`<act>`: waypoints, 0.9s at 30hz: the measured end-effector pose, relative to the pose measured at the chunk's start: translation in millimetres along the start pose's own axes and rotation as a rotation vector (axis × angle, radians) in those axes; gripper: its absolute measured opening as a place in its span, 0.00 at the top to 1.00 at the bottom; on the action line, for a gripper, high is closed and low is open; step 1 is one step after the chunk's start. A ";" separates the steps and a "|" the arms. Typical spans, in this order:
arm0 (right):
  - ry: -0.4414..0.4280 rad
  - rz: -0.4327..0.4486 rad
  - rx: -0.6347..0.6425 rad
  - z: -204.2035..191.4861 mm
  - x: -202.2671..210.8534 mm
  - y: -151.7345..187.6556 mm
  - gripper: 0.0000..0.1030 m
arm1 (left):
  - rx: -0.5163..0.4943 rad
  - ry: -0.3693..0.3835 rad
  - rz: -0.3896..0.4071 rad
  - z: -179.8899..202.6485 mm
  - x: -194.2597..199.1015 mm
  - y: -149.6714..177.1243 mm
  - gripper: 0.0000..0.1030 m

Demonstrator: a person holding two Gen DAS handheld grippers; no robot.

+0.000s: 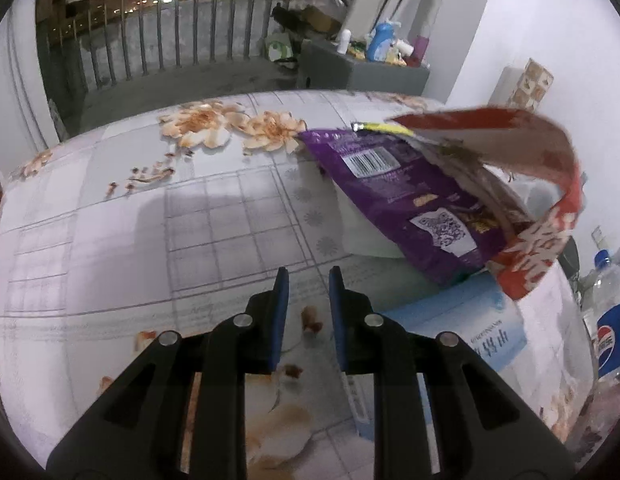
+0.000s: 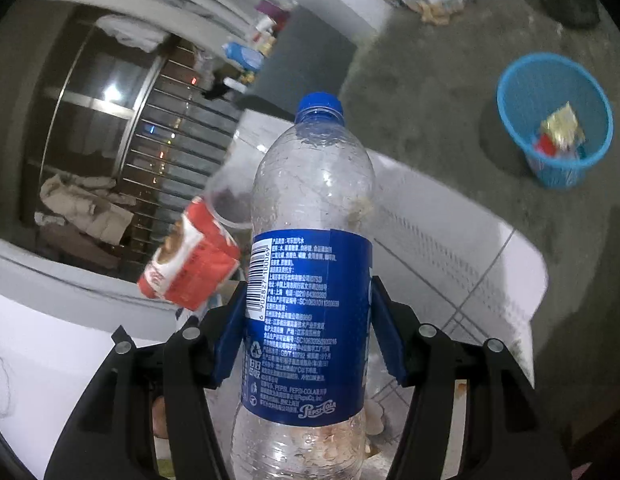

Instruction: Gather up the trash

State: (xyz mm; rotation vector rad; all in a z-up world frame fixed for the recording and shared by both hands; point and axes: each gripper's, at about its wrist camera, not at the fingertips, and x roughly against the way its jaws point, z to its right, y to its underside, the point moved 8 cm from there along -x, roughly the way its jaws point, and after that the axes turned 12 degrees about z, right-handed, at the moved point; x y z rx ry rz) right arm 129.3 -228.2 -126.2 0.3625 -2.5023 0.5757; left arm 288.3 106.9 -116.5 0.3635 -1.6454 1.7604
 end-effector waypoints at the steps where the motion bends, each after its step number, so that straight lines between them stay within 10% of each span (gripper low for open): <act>1: 0.005 -0.013 -0.005 0.4 -2.4 5.9 0.44 | -0.010 0.000 -0.003 0.8 -3.8 1.0 0.83; 27: 0.010 -0.092 0.038 -12.5 -30.8 27.9 0.44 | -0.049 0.001 -0.029 13.4 -8.8 13.5 0.83</act>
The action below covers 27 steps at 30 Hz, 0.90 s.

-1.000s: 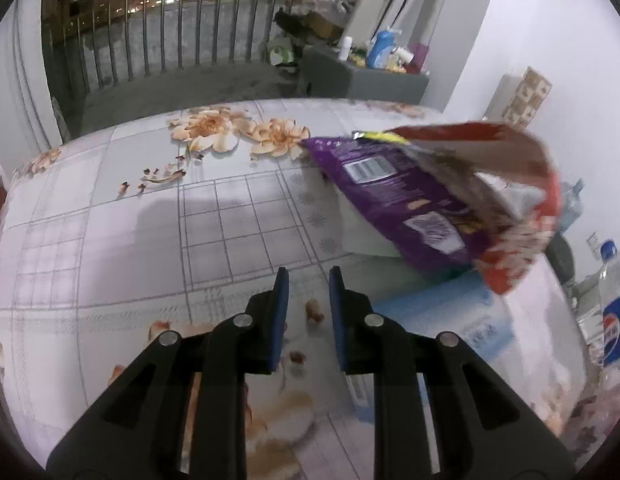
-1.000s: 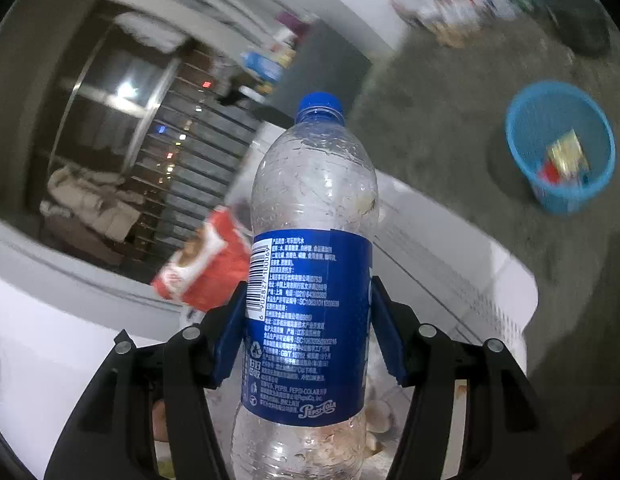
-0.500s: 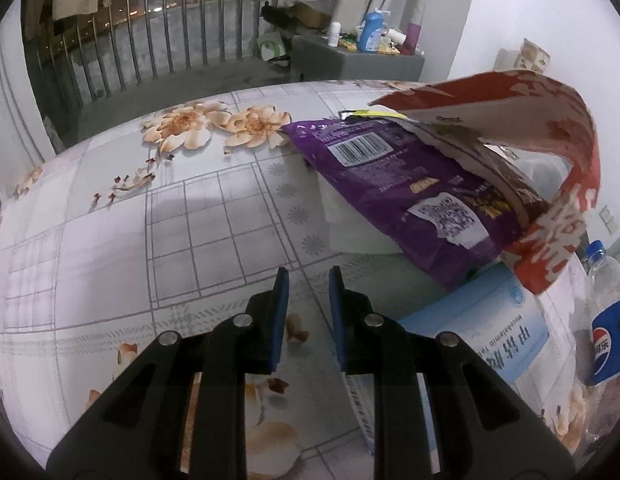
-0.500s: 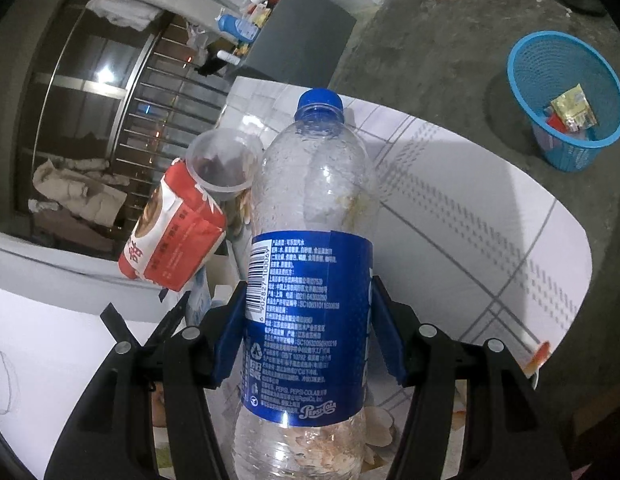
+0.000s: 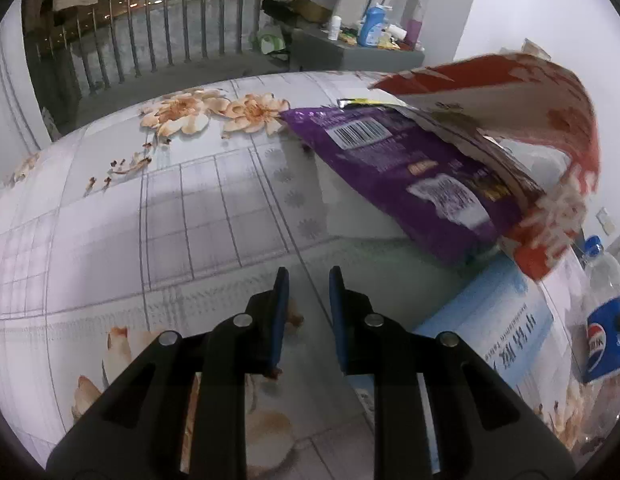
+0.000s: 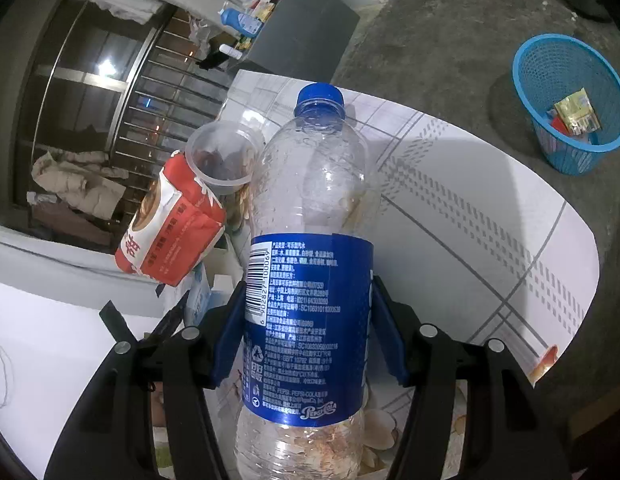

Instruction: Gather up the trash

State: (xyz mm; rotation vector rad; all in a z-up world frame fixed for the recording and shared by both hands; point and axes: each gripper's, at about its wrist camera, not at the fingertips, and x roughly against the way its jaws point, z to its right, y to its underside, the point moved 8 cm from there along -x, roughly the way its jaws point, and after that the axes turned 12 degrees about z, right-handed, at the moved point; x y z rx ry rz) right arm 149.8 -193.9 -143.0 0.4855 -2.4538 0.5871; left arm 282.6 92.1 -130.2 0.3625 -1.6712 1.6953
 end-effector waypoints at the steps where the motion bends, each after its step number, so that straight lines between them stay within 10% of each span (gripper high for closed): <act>1: 0.000 0.000 0.000 0.1 0.1 0.2 0.44 | -0.002 0.006 -0.003 1.6 1.7 2.3 0.83; 18: -0.001 0.000 0.003 0.8 1.4 -0.5 0.43 | -0.003 0.189 -0.074 49.0 58.2 50.0 0.81; 27: -0.001 -0.002 0.010 0.6 0.9 -2.2 0.43 | 0.017 0.292 -0.017 76.3 82.6 37.7 0.41</act>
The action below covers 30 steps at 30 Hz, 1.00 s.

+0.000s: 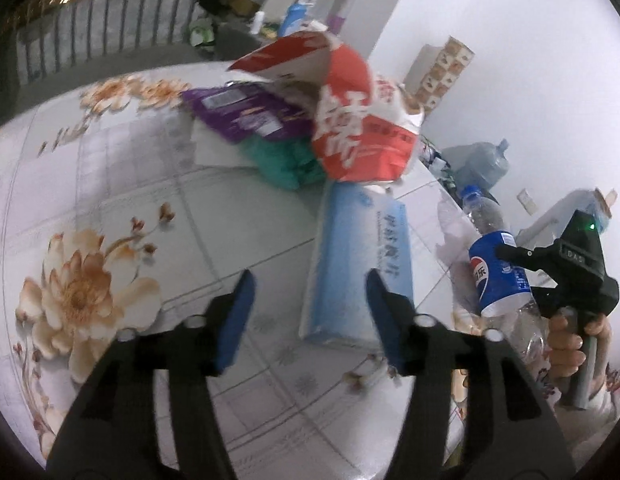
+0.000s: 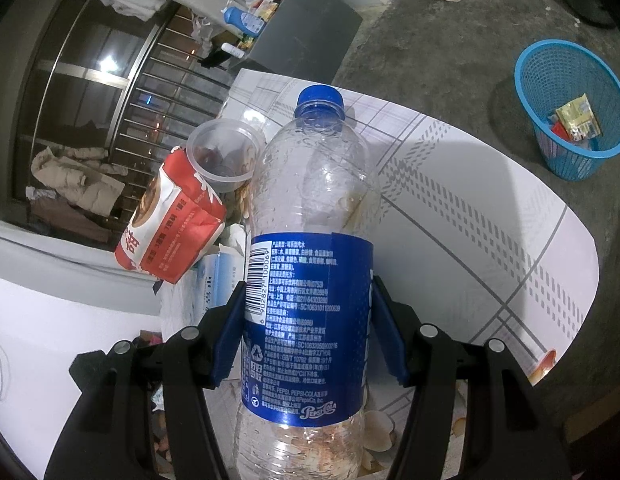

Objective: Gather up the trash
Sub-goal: 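Grasp the blue tablet box with the left gripper while the right holds the Pepsi bottle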

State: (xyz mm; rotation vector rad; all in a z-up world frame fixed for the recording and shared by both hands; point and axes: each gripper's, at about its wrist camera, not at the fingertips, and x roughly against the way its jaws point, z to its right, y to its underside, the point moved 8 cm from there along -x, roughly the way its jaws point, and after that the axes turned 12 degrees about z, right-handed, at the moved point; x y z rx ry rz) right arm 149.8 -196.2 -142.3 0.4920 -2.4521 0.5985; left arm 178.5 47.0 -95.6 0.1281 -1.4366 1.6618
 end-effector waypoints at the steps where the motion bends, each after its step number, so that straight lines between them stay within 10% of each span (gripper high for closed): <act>1: 0.001 0.000 0.001 0.0 0.0 -0.8 0.43 | -0.020 0.004 -0.004 5.4 -3.8 -1.6 0.33; 8: 0.011 -0.011 0.031 1.0 1.2 -2.8 0.43 | -0.180 -0.009 -0.100 32.4 -46.2 4.2 0.23; 30: 0.110 -0.057 0.253 20.1 39.7 -9.6 0.42 | -0.174 -0.037 -0.160 92.9 -41.3 44.4 0.33</act>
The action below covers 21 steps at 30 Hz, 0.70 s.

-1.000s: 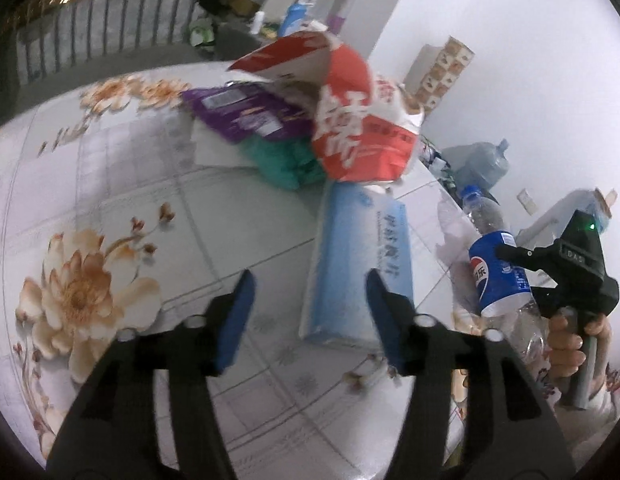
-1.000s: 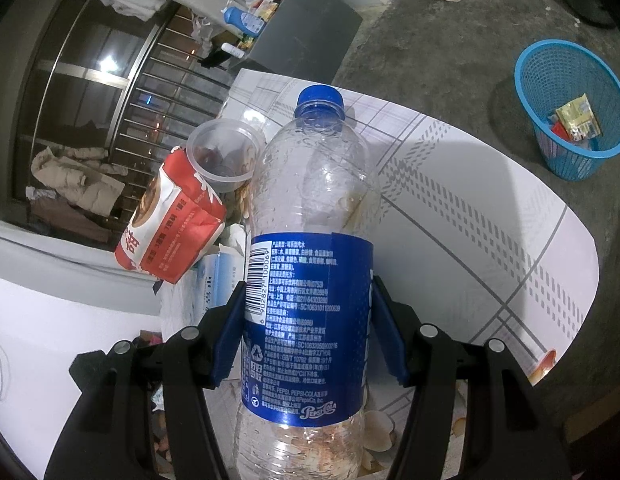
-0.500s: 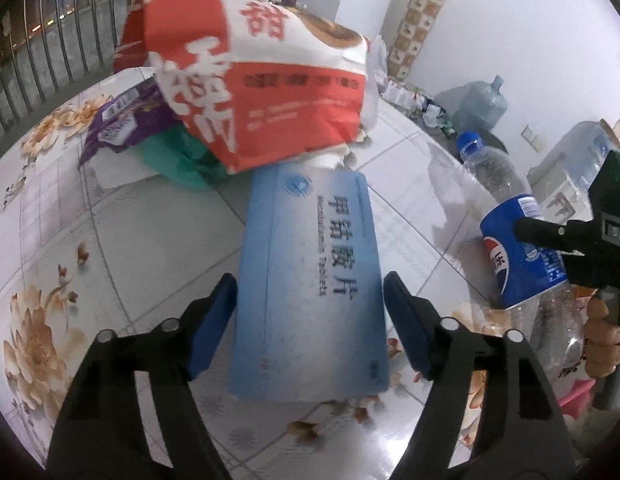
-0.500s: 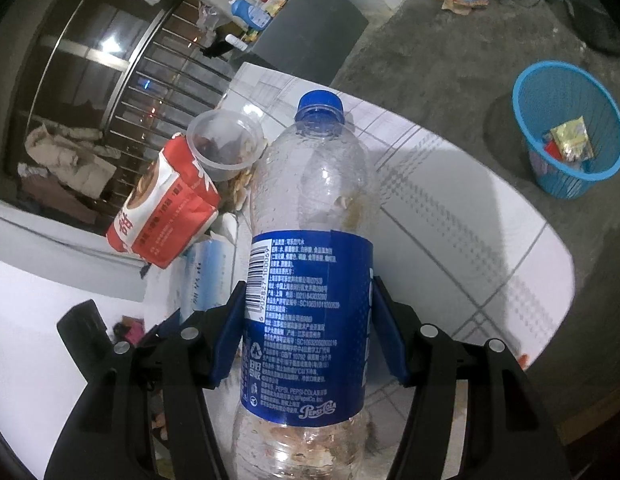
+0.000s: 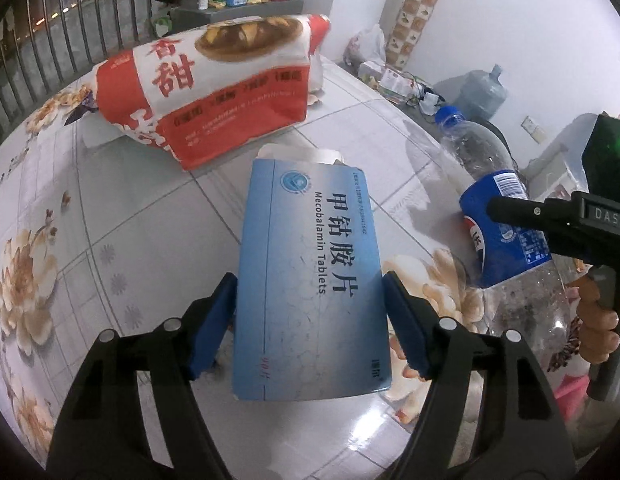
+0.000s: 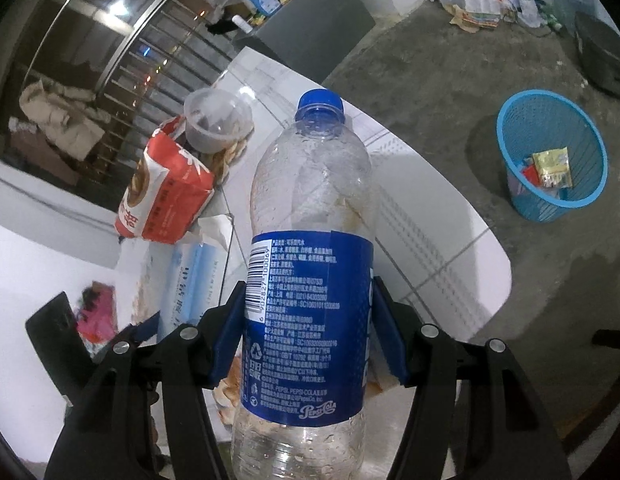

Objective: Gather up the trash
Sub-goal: 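Grasp the blue tablet box with the left gripper while the right holds the Pepsi bottle, then carry the bottle and blue box with both grippers over the blue wastebasket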

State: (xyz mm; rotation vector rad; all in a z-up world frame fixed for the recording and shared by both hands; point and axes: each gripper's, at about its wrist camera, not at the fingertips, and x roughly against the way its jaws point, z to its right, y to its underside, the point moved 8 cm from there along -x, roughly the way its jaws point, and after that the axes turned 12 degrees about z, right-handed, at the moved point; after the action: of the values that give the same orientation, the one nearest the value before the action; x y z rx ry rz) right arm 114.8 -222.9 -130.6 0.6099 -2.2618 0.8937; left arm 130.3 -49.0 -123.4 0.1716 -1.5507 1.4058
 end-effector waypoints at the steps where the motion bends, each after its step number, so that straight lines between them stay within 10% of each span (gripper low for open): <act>1: 0.005 0.000 0.005 1.1 1.0 -0.6 0.42 | -0.003 -0.002 0.001 0.8 -0.2 -0.6 0.33; 21: 0.026 -0.006 0.017 1.8 -6.9 -2.2 0.35 | -0.018 -0.039 -0.026 5.4 -30.1 -17.2 0.28</act>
State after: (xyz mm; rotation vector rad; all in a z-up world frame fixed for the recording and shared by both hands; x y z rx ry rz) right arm 120.3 -224.4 -135.4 0.6094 -2.2299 0.9140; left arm 153.7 -73.5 -132.6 0.2087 -1.5875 1.3754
